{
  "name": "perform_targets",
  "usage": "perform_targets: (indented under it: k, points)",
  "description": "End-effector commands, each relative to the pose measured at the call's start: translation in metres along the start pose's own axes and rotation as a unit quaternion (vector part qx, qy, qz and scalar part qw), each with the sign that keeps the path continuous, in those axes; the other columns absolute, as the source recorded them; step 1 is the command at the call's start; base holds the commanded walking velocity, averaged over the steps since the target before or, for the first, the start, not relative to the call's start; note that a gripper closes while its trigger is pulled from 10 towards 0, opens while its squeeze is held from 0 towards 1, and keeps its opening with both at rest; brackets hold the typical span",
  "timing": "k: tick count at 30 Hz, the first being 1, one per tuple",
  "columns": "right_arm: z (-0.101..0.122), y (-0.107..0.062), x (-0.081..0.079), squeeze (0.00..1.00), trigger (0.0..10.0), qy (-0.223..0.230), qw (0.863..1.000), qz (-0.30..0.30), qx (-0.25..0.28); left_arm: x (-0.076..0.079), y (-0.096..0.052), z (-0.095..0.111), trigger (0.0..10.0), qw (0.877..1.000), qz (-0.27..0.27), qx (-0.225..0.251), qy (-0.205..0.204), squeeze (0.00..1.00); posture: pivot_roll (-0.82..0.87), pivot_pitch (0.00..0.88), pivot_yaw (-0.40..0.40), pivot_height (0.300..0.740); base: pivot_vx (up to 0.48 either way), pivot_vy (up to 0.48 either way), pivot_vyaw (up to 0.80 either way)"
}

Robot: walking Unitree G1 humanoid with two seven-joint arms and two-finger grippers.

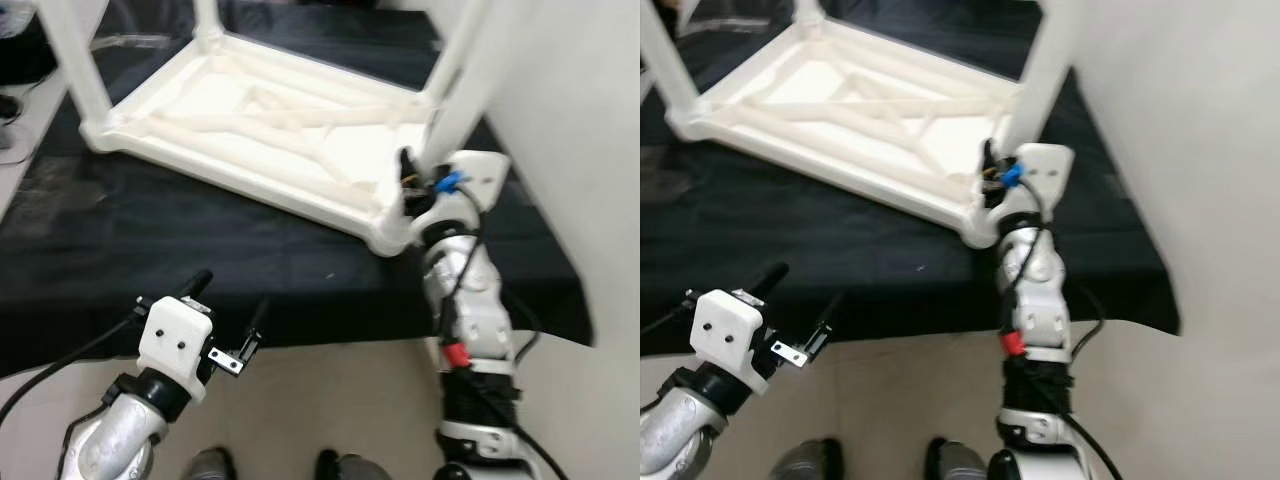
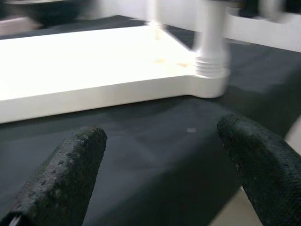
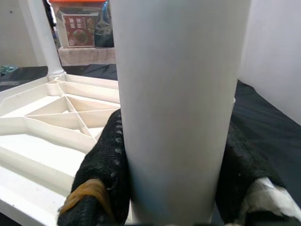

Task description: Building children table

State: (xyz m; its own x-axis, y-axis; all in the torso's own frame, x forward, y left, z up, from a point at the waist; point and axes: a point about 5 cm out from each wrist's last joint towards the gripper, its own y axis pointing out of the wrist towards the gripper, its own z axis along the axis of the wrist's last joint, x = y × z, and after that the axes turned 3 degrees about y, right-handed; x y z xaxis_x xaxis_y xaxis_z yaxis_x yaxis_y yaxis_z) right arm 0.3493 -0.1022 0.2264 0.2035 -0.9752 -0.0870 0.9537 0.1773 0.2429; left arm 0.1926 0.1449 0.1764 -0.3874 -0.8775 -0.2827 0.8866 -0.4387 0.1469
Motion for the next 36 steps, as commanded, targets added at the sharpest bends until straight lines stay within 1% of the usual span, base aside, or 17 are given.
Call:
perform_targets:
  k: [1, 2, 3, 7, 8, 9, 11, 14, 22, 23, 26, 27, 31, 32, 34, 35, 36]
  points:
    - [-0.038, -0.001, -0.022, 0.0, 4.1, 0.018, 0.993, 0.065, -0.097, 0.005, -0.001, -0.009, 10.0, 1.0, -0.011, -0.012, -0.016, 0.0, 0.06, 0.19, -0.088, 0.74, 0.0, 0.0, 0.0]
    - [-0.038, -0.001, -0.022, 0.0, 4.1, 0.018, 0.993, 0.065, -0.097, 0.005, -0.001, -0.009, 10.0, 1.0, -0.011, -0.012, -0.016, 0.0, 0.06, 0.19, -0.088, 0.74, 0.0, 0.0, 0.0]
    - [-0.032, -0.001, -0.03, 0.0, 10.0, 0.026, 0.992, 0.07, -0.101, 0.004, -0.001, -0.01, 10.0, 1.0, -0.01, -0.011, -0.016, 0.0, 0.07, 0.193, -0.092, 0.74, 0.0, 0.0, 0.0]
    - [-0.023, -0.005, -0.038, 0.0, 10.0, 0.036, 0.989, 0.094, -0.104, 0.003, 0.0, -0.011, 10.0, 1.0, -0.006, -0.008, -0.015, 0.0, 0.07, 0.196, -0.092, 0.74, 0.0, 0.0, 0.0]
    - [-0.019, -0.006, -0.037, 0.75, 10.0, 0.045, 0.987, 0.119, -0.1, 0.003, 0.0, -0.011, 10.0, 1.0, -0.004, -0.007, -0.015, 0.0, 0.07, 0.205, -0.093, 0.74, 0.0, 0.0, 0.0]
    - [-0.012, -0.008, -0.036, 1.0, 10.0, 0.062, 0.978, 0.181, -0.087, 0.004, -0.001, -0.01, 10.0, 1.0, -0.004, -0.005, -0.015, 0.0, 0.07, 0.219, -0.095, 0.74, 0.0, 0.0, 0.0]
    - [-0.012, -0.008, -0.036, 1.0, 10.0, 0.062, 0.978, 0.181, -0.087, 0.004, -0.001, -0.01, 10.0, 1.0, -0.004, -0.005, -0.015, 0.0, 0.07, 0.219, -0.095, 0.74, 0.0, 0.0, 0.0]
    - [0.009, -0.004, -0.008, 1.0, 10.0, 0.036, 0.947, 0.317, -0.045, 0.008, -0.003, -0.006, 10.0, 1.0, -0.01, -0.003, -0.019, 0.0, 0.09, 0.249, -0.089, 0.74, 0.0, 0.0, 0.0]
    - [0.021, 0.001, 0.015, 1.0, 10.0, 0.001, 0.929, 0.369, -0.039, 0.012, -0.007, -0.003, 10.0, 1.0, -0.015, -0.003, -0.022, 0.0, 0.1, 0.264, -0.082, 0.74, 0.0, 0.0, 0.0]
    - [0.029, 0.006, 0.024, 0.62, 10.0, -0.007, 0.919, 0.392, -0.033, 0.014, -0.01, -0.002, 10.0, 1.0, -0.018, -0.004, -0.024, 0.0, 0.11, 0.275, -0.077, 0.74, 0.0, 0.0, 0.0]
    - [0.035, 0.009, 0.03, 0.62, 10.0, -0.011, 0.912, 0.408, -0.028, 0.015, -0.012, -0.001, 10.0, 0.999, -0.02, -0.005, -0.026, 0.0, 0.12, 0.277, -0.076, 0.74, 0.0, 0.0, 0.0]
    - [0.042, 0.015, 0.035, 0.0, 10.0, -0.009, 0.903, 0.429, -0.03, 0.017, -0.014, 0.0, 10.0, 0.999, -0.022, -0.006, -0.028, 0.0, 0.12, 0.285, -0.075, 0.74, 0.0, 0.0, 0.0]
    - [0.049, 0.021, 0.039, 0.0, 10.0, 0.0, 0.89, 0.454, -0.032, 0.019, -0.017, 0.002, 10.0, 0.999, -0.023, -0.008, -0.03, 0.0, 0.13, 0.291, -0.076, 0.74, 0.0, 0.0, 0.0]
    - [0.053, 0.023, 0.041, 0.0, 3.1, 0.001, 0.881, 0.471, -0.033, 0.019, -0.018, 0.003, 10.0, 0.999, -0.023, -0.008, -0.031, 0.0, 0.13, 0.299, -0.078, 0.74, 0.0, 0.0, 0.0]
    - [0.053, 0.023, 0.041, 0.0, 3.1, 0.001, 0.881, 0.471, -0.033, 0.019, -0.018, 0.003, 10.0, 0.999, -0.023, -0.008, -0.031, 0.0, 0.13, 0.299, -0.078, 0.74, 0.0, 0.0, 0.0]
    - [0.057, 0.025, 0.042, 0.0, 0.0, 0.001, 0.872, 0.489, -0.033, 0.02, -0.019, 0.004, 10.0, 0.999, -0.023, -0.009, -0.031, 0.0, 0.13, 0.302, -0.079, 0.74, 0.0, 0.0, 0.0]
    - [0.057, 0.025, 0.042, 0.0, 0.0, 0.001, 0.872, 0.489, -0.033, 0.02, -0.019, 0.004, 10.0, 0.999, -0.023, -0.009, -0.031, 0.0, 0.13, 0.302, -0.079, 0.74, 0.0, 0.0, 0.0]
